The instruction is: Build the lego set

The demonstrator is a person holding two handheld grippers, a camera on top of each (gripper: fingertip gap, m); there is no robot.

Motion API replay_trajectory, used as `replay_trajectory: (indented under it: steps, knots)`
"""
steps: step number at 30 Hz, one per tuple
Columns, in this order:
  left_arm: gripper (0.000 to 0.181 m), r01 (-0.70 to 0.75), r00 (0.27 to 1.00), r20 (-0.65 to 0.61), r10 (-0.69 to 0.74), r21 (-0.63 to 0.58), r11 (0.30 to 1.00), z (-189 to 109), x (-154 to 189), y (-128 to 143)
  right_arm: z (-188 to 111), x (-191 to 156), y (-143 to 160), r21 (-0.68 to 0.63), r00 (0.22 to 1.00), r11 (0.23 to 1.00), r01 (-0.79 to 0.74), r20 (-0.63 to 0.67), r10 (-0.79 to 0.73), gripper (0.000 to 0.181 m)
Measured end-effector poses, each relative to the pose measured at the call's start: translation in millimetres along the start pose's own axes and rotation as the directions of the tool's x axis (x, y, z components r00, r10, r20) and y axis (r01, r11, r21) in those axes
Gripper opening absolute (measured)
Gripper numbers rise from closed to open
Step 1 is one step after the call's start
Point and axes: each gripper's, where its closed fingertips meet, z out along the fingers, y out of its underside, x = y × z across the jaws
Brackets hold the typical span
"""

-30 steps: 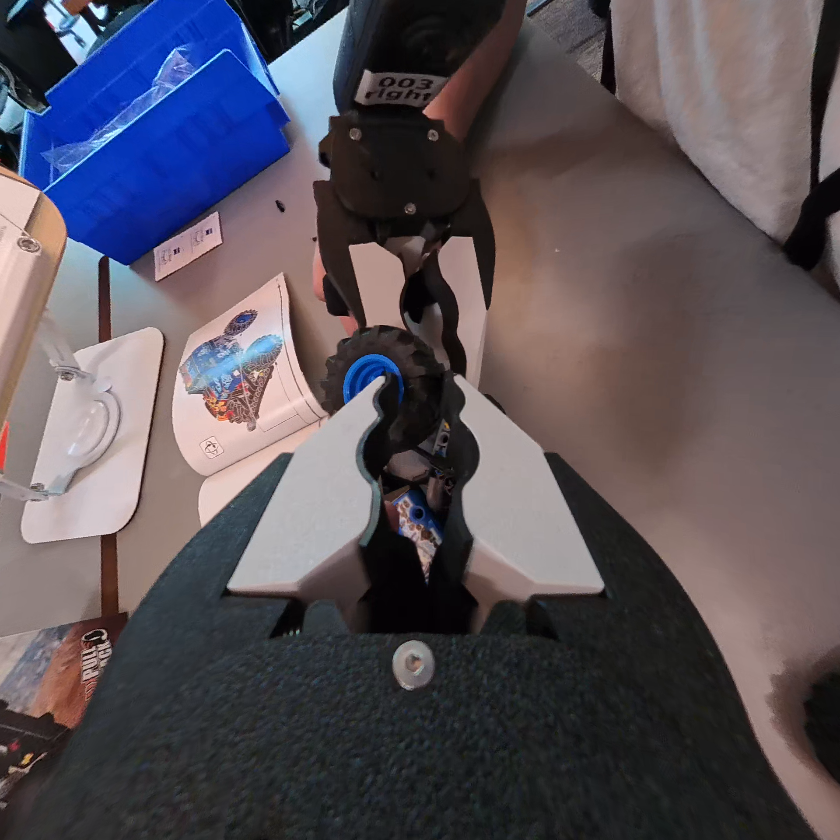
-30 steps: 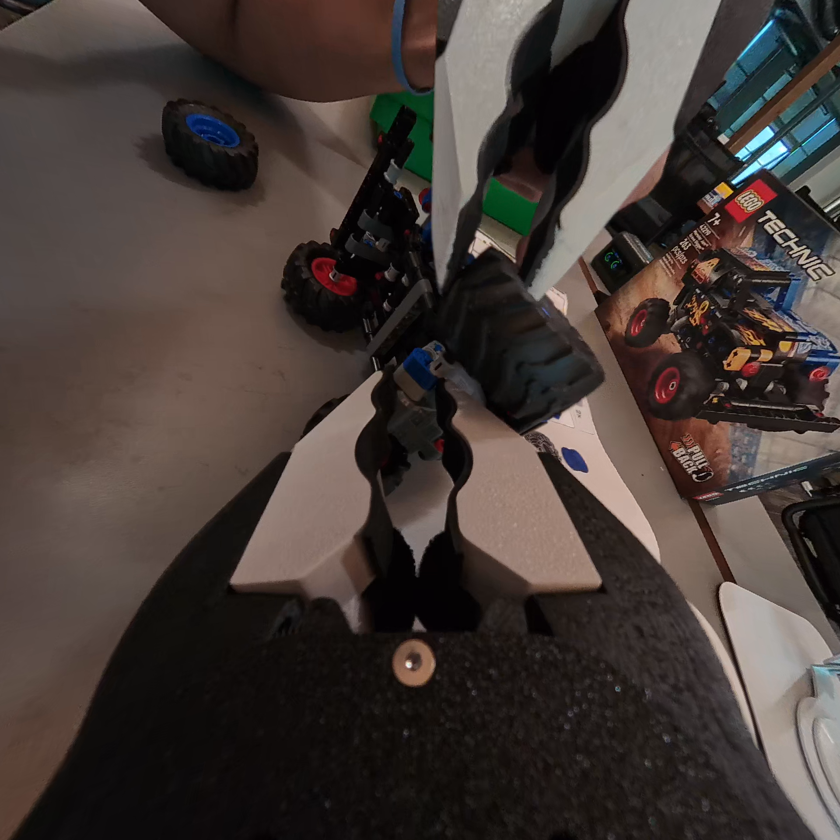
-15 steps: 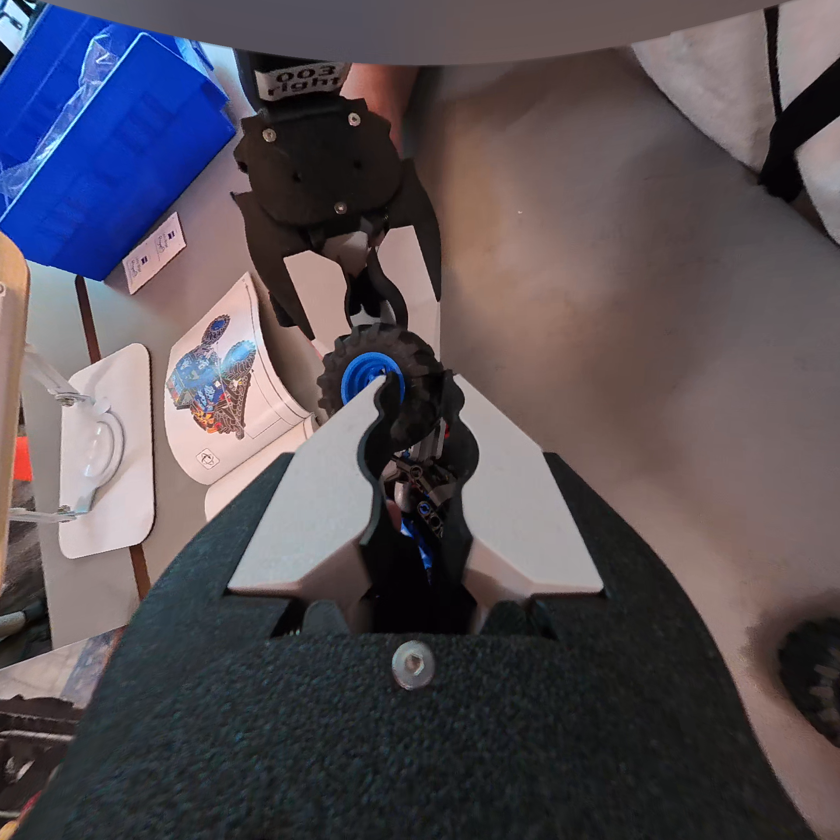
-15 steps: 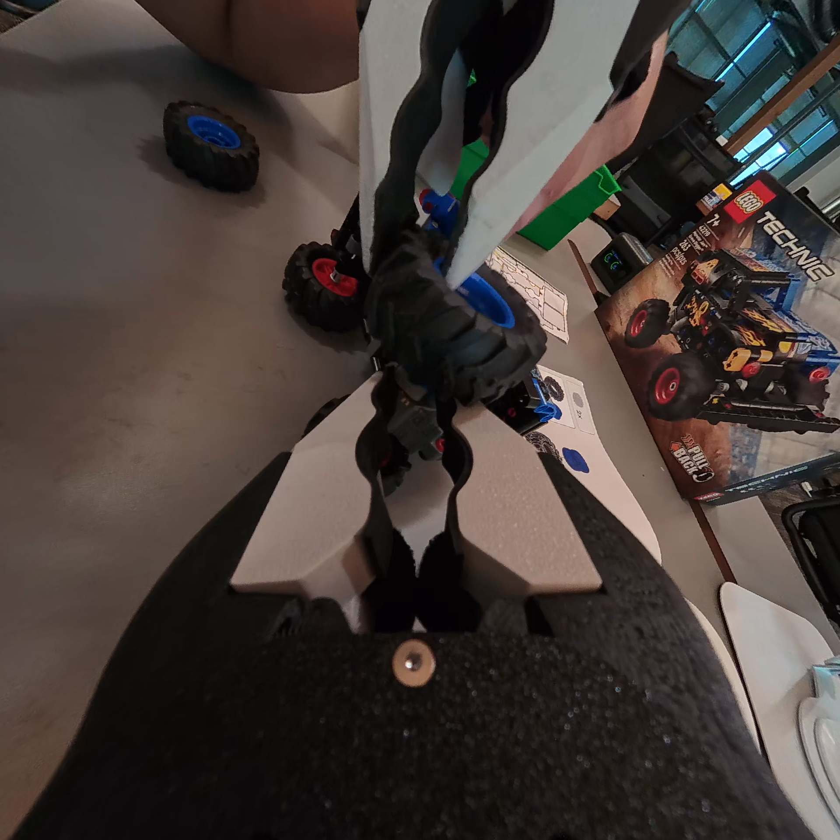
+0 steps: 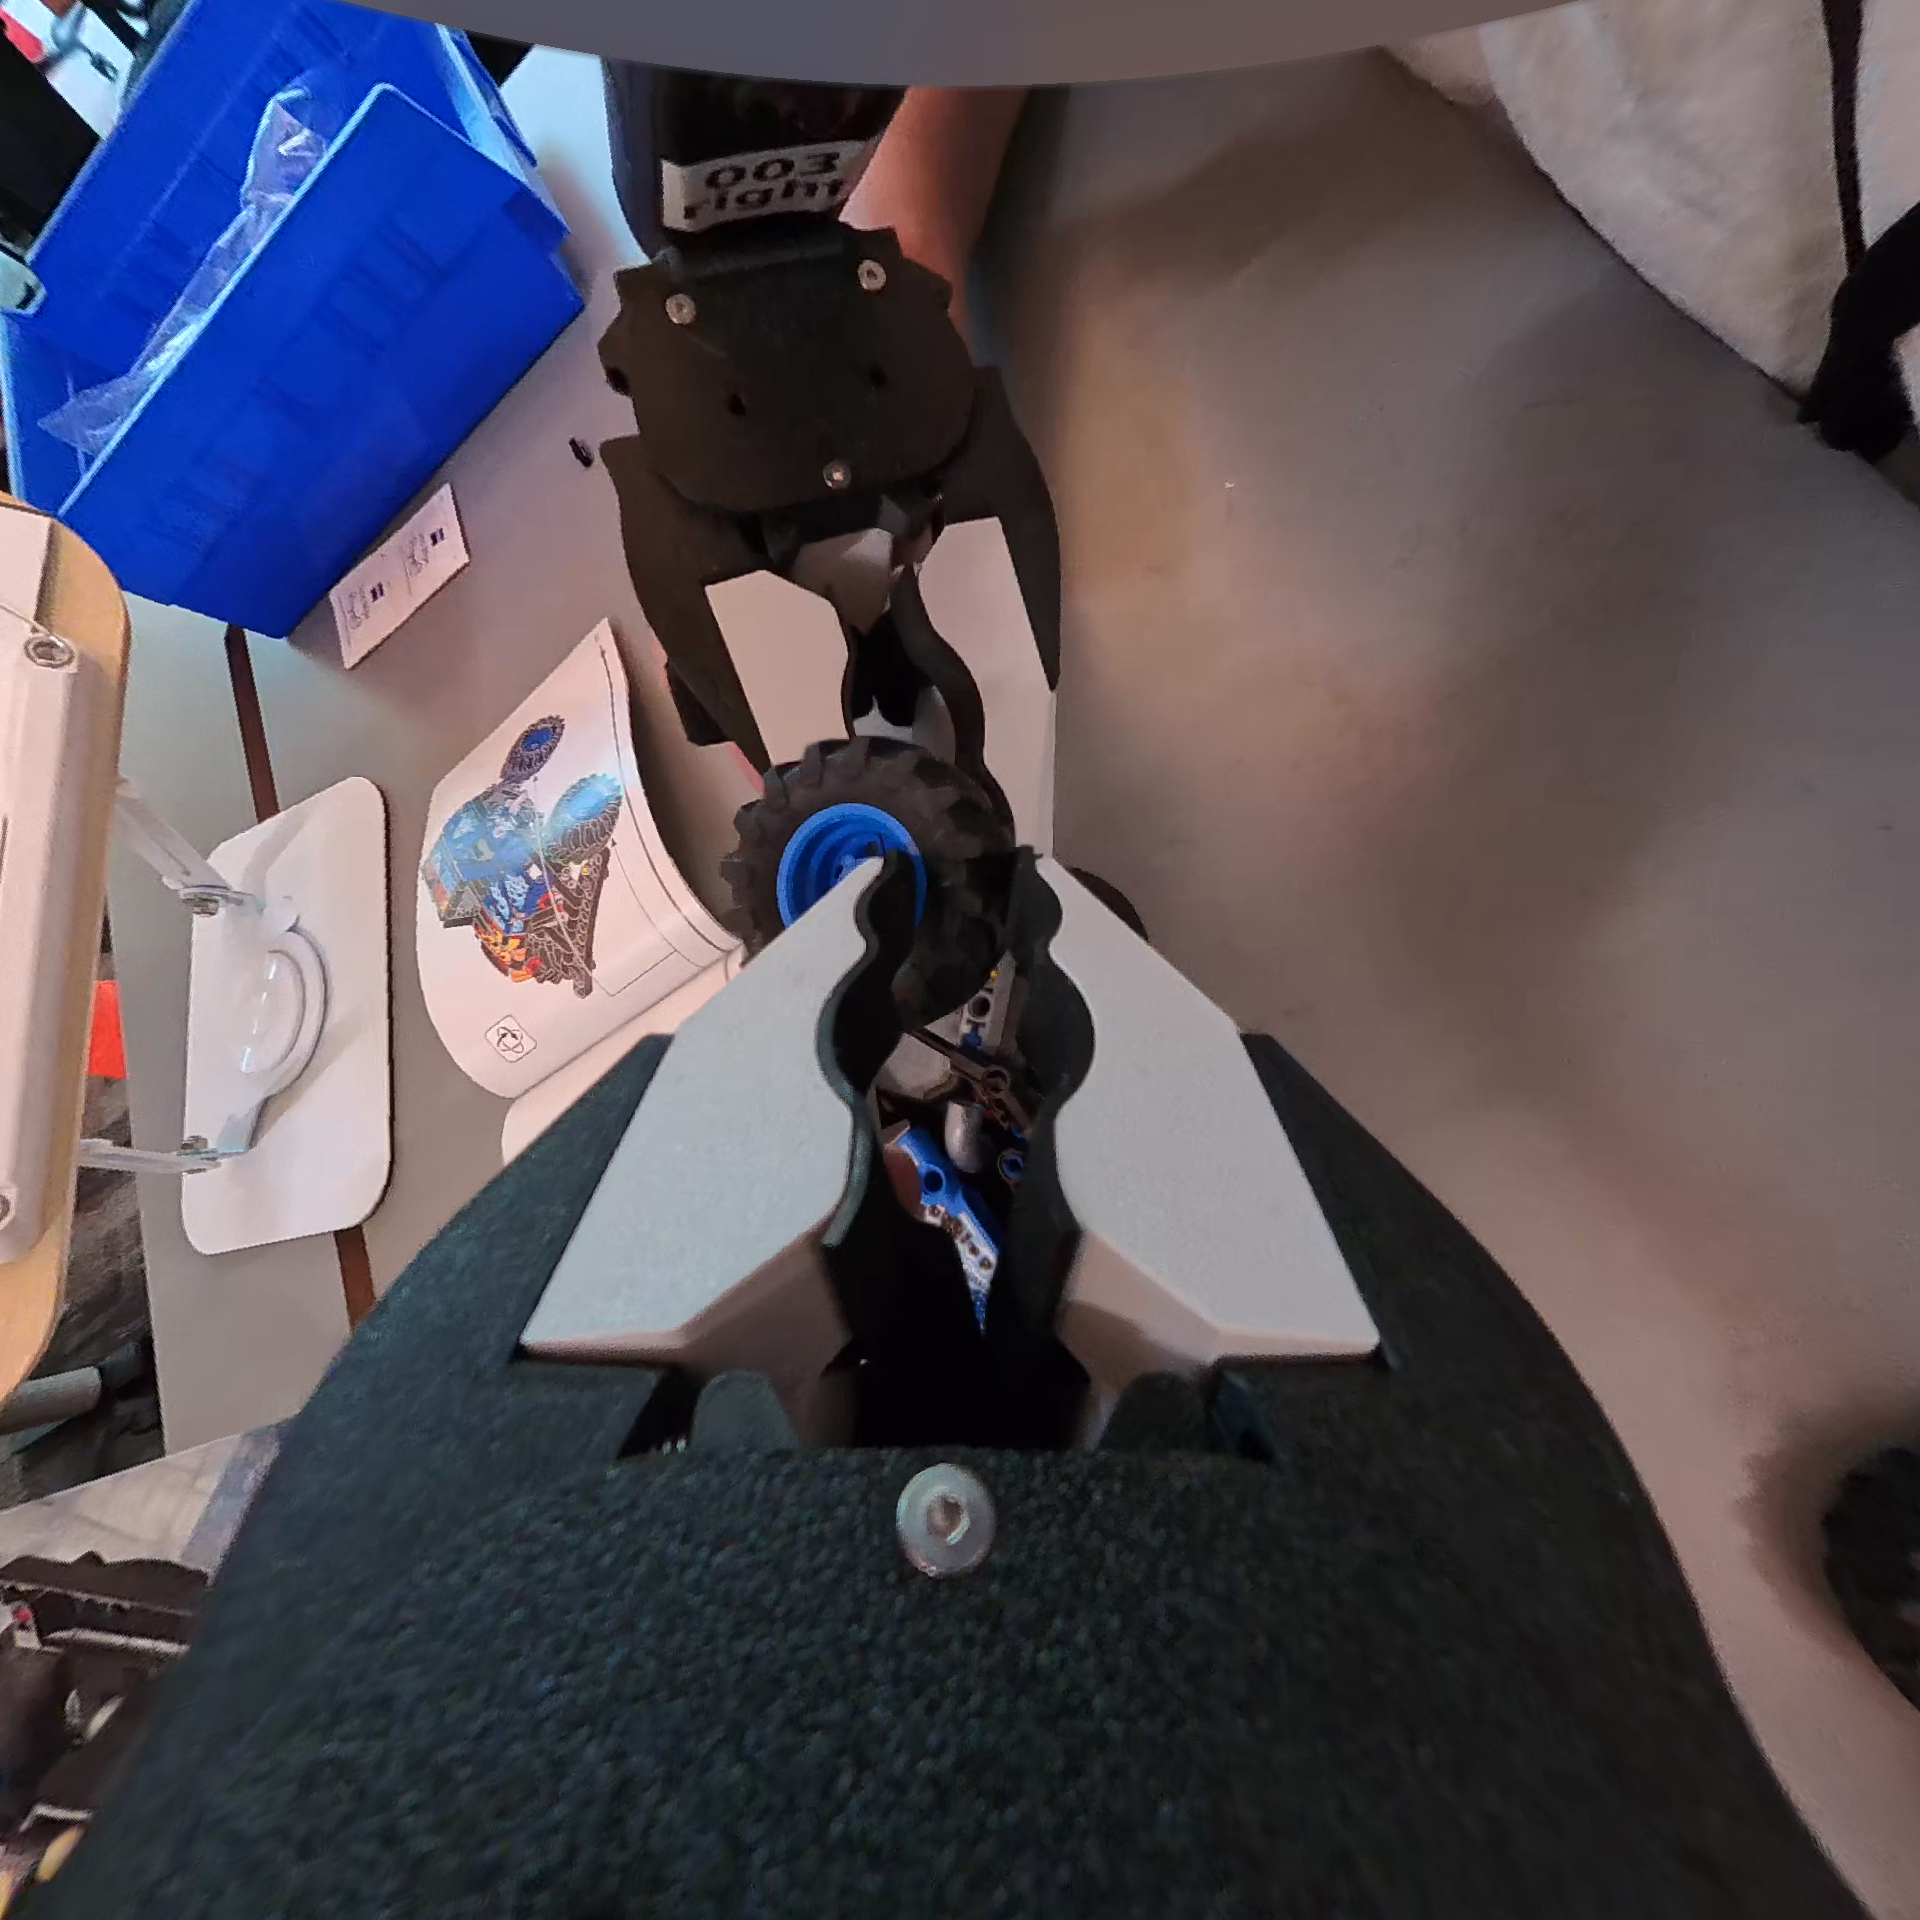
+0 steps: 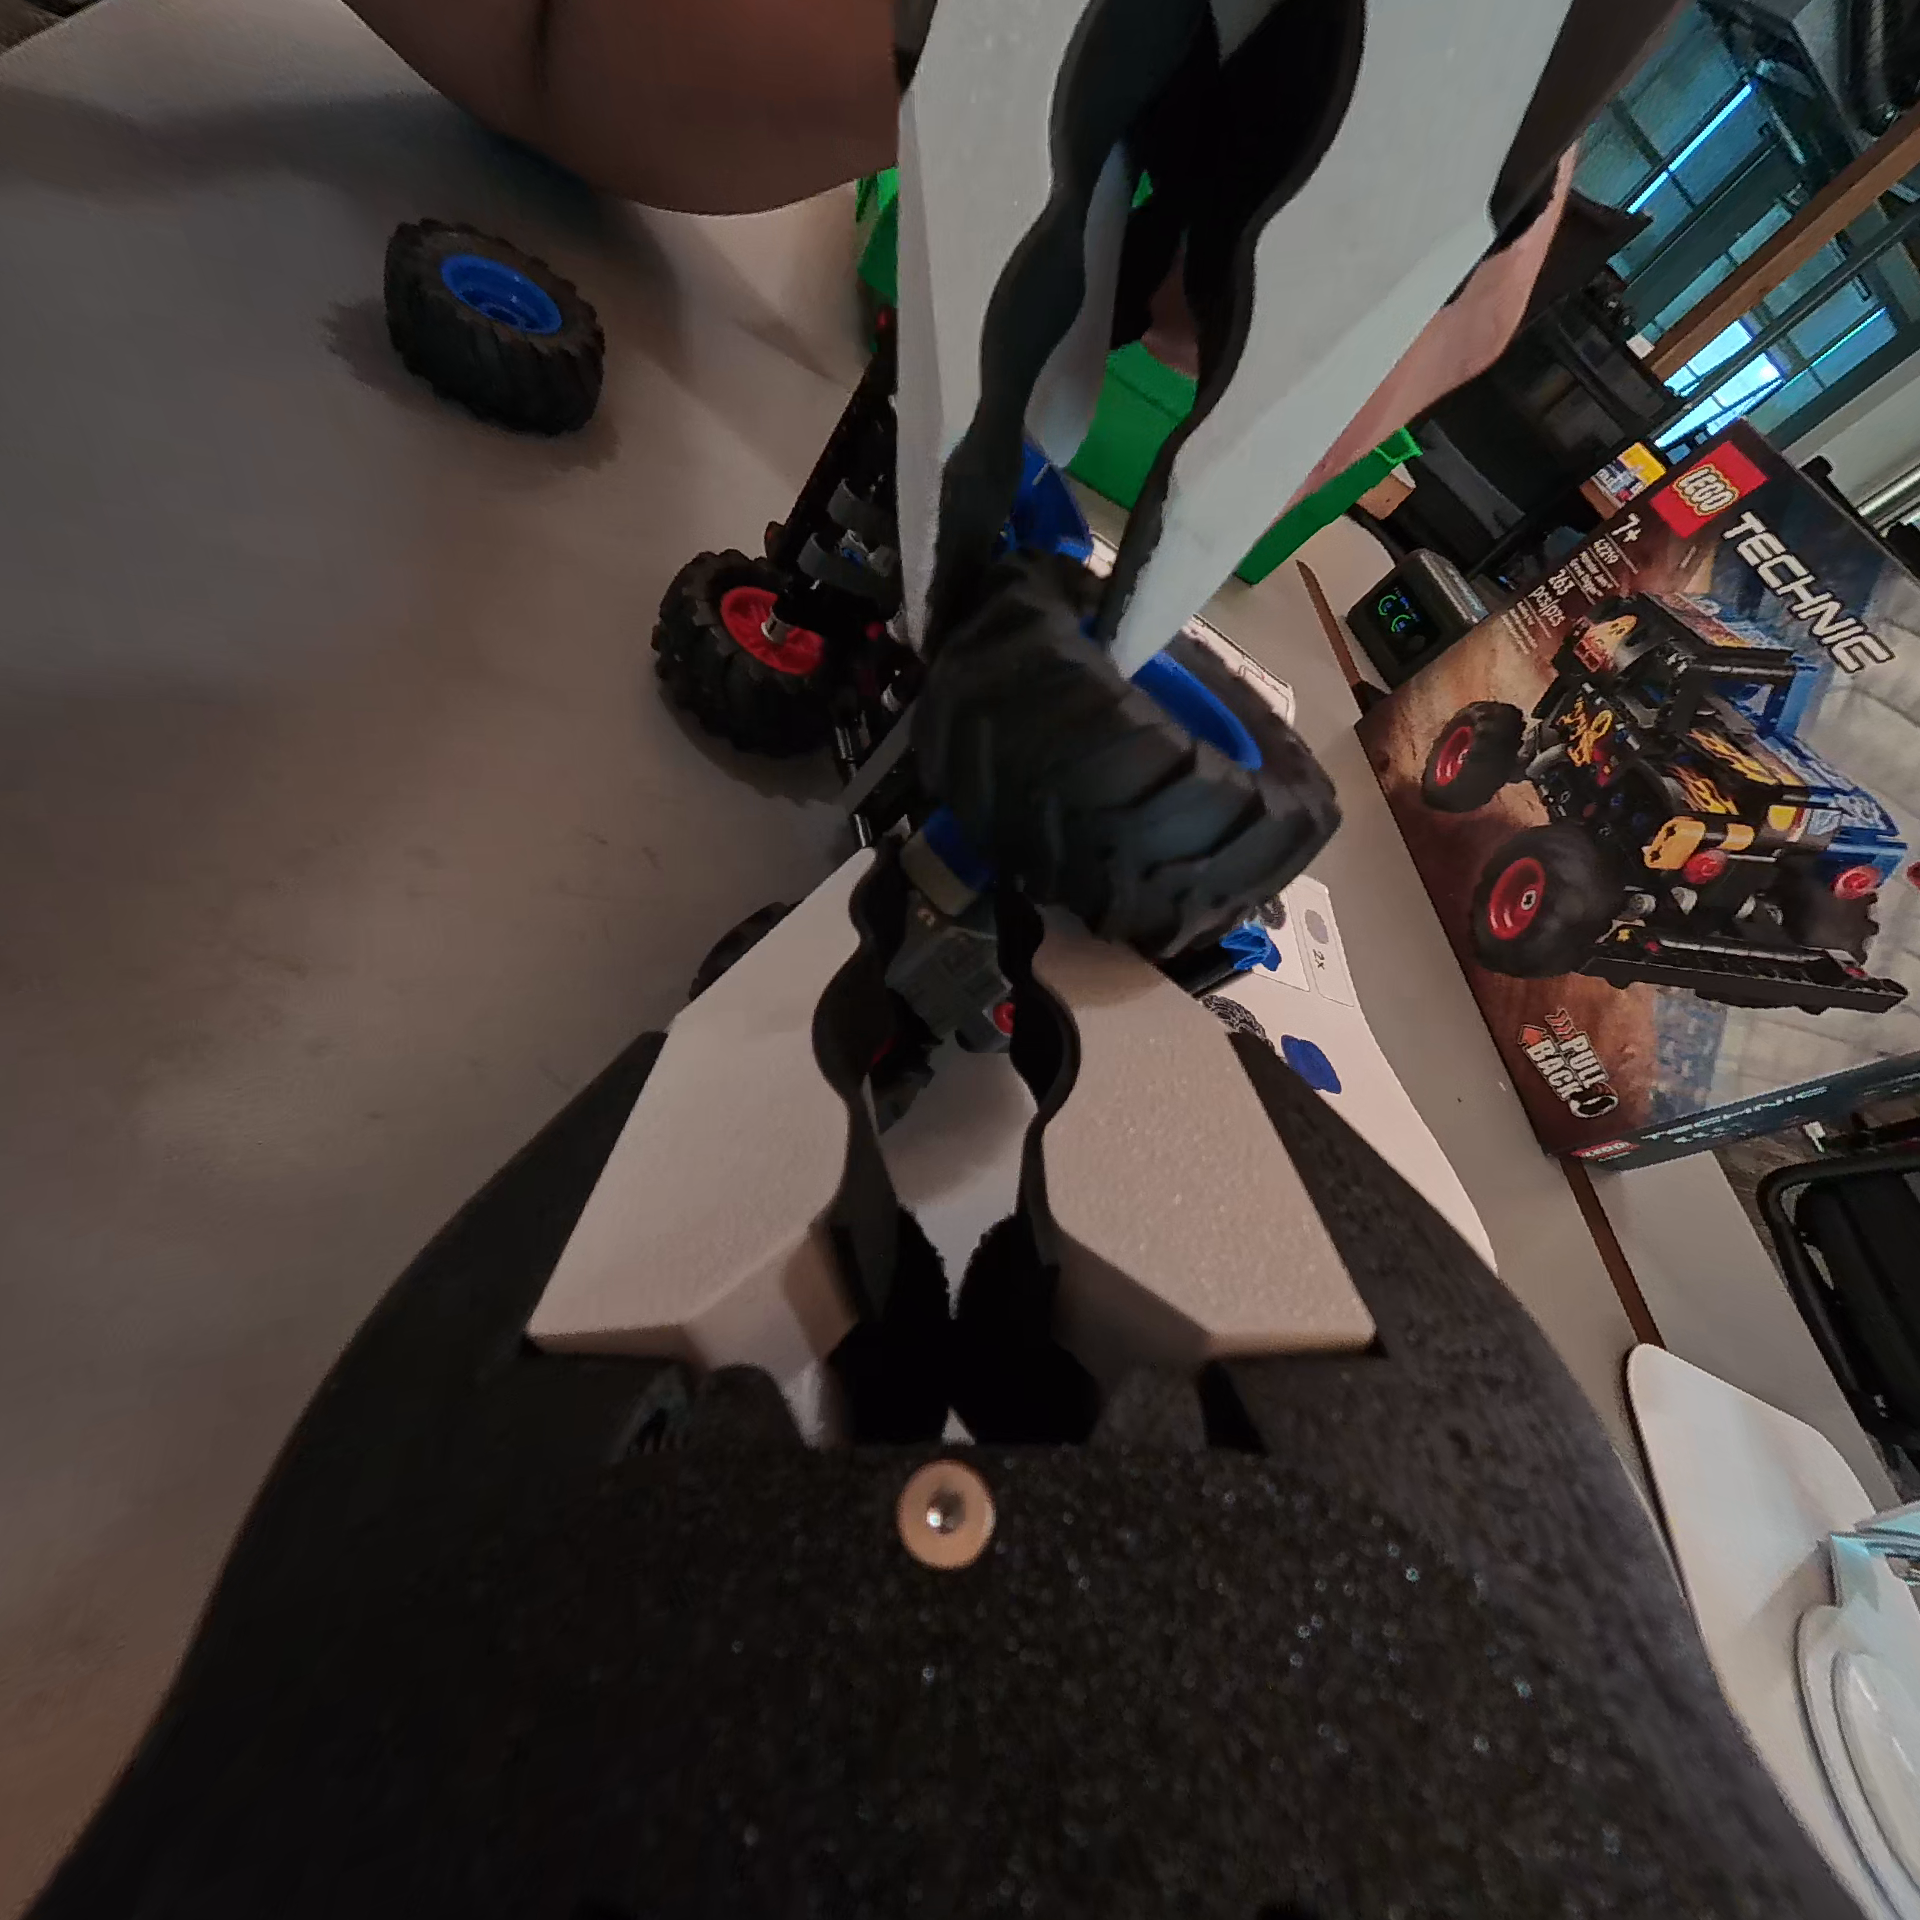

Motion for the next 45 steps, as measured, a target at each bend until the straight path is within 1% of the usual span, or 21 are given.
replay_trajectory:
  steps: [8,15,20,22,28,30,33,34,38,44,45]
  knots:
    - [0.016,0.107,0.994,-0.012,-0.108,-0.043,0.993,-1,0,0,0,0,0,-0.004,1.0,1.0,0.004,-0.012,-0.004,0.017]
    - [0.016,0.166,0.986,0.047,-0.161,-0.137,0.977,-1,-3,5,0,0,0,-0.006,1.0,1.0,0.004,-0.018,-0.005,0.017]
    - [0.015,0.204,0.978,0.088,-0.191,-0.163,0.965,0,-2,3,1,-1,-1,-0.013,0.999,1.0,0.016,-0.029,-0.016,0.017]
    - [0.016,0.262,0.96,0.142,-0.243,-0.137,0.955,-1,-8,-1,1,0,-1,-0.017,0.999,1.0,0.004,-0.037,-0.004,0.017]
    - [0.016,0.424,0.891,0.252,-0.379,-0.16,0.891,2,2,-4,0,-3,-2,-0.015,0.997,1.0,0.004,-0.076,-0.005,0.017]
    - [0.016,0.431,0.885,0.273,-0.378,-0.17,0.886,4,5,-7,-1,-4,-3,-0.019,0.995,0.999,0.031,-0.098,-0.033,0.017]
    - [0.016,0.447,0.88,0.272,-0.389,-0.2,0.872,7,13,-11,-1,-4,-3,-0.006,0.994,1.0,0.009,-0.111,-0.01,0.017]
    - [0.016,0.452,0.876,0.289,-0.385,-0.215,0.866,9,13,-9,-1,-4,-3,-0.003,0.993,1.0,0.019,-0.116,-0.02,0.017]
    - [0.016,0.472,0.858,0.348,-0.379,-0.242,0.848,9,12,-9,-2,-4,-2,0.005,0.991,0.999,0.048,-0.126,-0.047,0.016]
    - [0.016,0.458,0.858,0.378,-0.347,-0.26,0.85,5,7,-9,-3,-4,-2,-0.003,0.986,0.996,0.087,-0.142,-0.086,0.016]
    - [0.016,0.463,0.859,0.369,-0.354,-0.267,0.845,5,9,-9,-3,-4,-2,-0.004,0.985,0.996,0.09,-0.145,-0.09,0.016]
